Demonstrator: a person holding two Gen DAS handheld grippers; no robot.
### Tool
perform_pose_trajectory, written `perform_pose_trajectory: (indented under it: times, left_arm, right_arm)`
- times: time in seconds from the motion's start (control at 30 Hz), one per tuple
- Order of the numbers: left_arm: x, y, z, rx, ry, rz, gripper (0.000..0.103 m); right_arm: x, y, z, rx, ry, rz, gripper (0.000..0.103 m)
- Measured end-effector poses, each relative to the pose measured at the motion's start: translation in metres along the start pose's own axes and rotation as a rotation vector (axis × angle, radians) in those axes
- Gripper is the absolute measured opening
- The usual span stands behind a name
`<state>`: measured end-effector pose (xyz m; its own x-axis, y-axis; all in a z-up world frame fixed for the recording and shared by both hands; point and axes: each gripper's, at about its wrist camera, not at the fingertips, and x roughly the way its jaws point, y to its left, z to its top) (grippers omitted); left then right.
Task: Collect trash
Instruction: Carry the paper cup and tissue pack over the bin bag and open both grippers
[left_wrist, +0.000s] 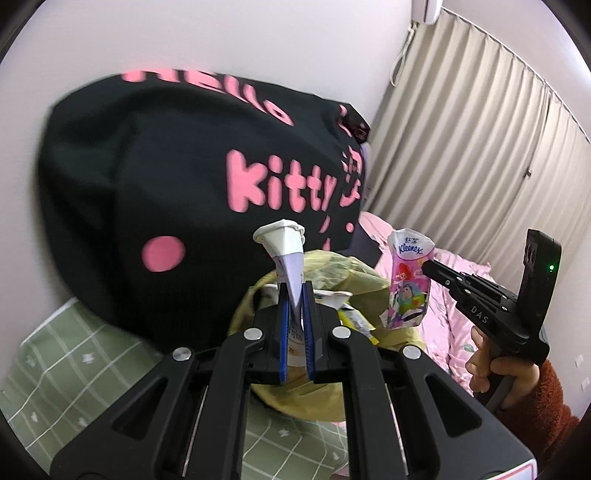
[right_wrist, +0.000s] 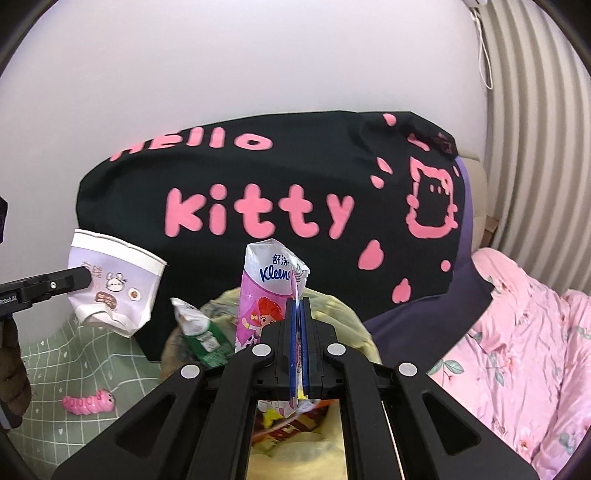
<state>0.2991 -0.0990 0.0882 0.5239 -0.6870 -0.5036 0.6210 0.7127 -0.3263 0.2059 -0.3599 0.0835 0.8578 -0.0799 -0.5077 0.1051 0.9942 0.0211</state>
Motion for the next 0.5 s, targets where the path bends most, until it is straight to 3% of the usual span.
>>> perform_pose_trajectory:
  times: [0.23,0.5]
  left_arm:
    - [0.059,-0.017,-0.002,0.025,0.096,-0.012,0.007]
    - [0.123,-0.032,-0.011,0.052,0.23,-0.018,0.006]
  right_arm:
    - [0.011,-0.017,-0.012,0.007,0.034,0.011,0.004]
    - [0.049,-0.018,-0.029,-0.023,0.137,0.061,0.004]
